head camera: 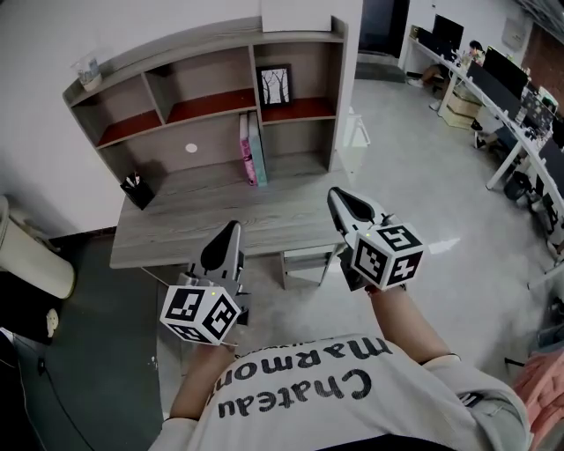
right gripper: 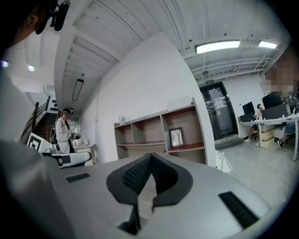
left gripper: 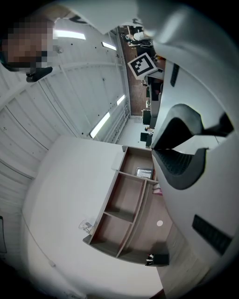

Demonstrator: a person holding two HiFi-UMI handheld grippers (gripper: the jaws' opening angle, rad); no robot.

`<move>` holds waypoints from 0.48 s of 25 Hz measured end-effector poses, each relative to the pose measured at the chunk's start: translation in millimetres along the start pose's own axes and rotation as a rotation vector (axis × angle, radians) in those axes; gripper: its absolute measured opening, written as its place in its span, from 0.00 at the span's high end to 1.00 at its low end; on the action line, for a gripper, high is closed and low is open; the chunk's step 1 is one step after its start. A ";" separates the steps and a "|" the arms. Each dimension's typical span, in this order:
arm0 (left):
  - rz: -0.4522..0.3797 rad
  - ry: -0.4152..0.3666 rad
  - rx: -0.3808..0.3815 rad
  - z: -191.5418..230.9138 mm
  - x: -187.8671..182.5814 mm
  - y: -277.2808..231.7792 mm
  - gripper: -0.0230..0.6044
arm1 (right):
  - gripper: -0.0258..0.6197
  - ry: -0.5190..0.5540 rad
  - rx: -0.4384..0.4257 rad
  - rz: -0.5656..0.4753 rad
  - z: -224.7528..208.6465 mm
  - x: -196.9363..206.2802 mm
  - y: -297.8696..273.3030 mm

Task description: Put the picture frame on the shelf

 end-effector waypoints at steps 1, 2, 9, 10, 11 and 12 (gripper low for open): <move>0.000 0.000 -0.002 -2.7 0.2 0.8 0.94 | 0.95 0.000 0.000 0.006 -1.7 1.0 3.0; 0.002 -0.001 -0.004 -5.4 0.2 1.8 0.94 | 0.95 0.000 0.001 0.012 -3.1 1.9 5.8; 0.026 0.005 0.013 -23.5 9.7 13.7 0.94 | 0.95 -0.003 -0.006 0.043 -1.7 17.3 23.4; 0.031 0.008 0.014 -25.0 11.1 16.4 0.94 | 0.95 -0.006 -0.008 0.049 -0.6 20.1 24.9; 0.035 0.012 0.014 -26.3 12.2 19.1 0.94 | 0.95 -0.010 -0.008 0.056 0.6 22.9 26.1; 0.039 0.016 0.016 -27.6 13.2 21.9 0.94 | 0.95 -0.013 -0.009 0.062 1.9 25.8 27.4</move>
Point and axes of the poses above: the fingertips, and each gripper's own axes: y backward along the fingers, z to its left, x out of its underside, the point moved 6 cm from there along y, backward along the fingers, and after that the axes turned 13 degrees about -y, right-handed, at the moved point
